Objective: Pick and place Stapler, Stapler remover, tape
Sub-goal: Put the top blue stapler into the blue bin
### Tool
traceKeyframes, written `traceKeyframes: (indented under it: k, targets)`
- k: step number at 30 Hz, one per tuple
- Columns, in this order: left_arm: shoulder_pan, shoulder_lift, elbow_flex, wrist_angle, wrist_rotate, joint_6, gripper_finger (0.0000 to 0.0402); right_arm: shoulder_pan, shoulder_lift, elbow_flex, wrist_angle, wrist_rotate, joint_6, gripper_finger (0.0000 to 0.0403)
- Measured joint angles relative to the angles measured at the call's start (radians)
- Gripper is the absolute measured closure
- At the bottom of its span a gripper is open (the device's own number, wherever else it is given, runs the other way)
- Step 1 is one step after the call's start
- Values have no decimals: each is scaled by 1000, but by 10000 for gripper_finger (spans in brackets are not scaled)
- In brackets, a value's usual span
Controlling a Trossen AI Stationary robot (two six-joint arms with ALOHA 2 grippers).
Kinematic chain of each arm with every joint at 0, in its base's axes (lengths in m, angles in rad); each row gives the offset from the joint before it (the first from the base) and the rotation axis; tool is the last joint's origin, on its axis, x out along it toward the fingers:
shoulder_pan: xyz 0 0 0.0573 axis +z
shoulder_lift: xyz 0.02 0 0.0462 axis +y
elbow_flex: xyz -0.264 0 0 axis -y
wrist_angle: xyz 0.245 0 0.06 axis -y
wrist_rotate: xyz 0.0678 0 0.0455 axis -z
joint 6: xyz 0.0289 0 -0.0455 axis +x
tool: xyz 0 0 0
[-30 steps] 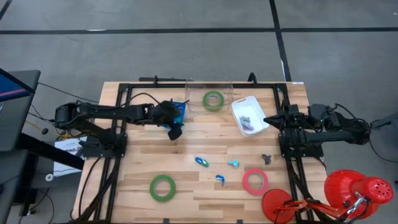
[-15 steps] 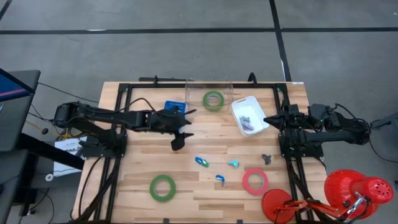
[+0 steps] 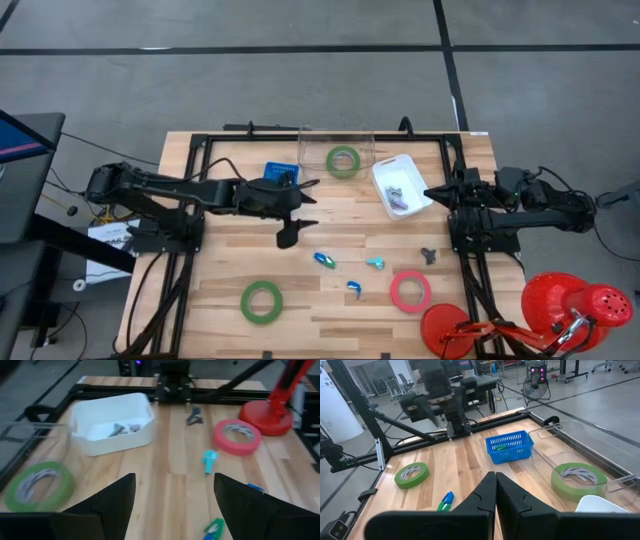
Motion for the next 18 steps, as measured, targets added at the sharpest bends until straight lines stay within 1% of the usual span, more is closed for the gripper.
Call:
traceKeyframes:
  k: [6,10,14,18]
  targets:
    - [-71,0,1,1,1,3,142,0,0,0,0,0,0,403]
    - [-126,3,1,5,19,38,142,0,0,0,0,0,0,403]
    - [-172,27,2,15,22,31,142,0,0,0,0,0,0,403]
    - [-209,78,2,48,22,30,142,0,0,0,-1,0,0,403]
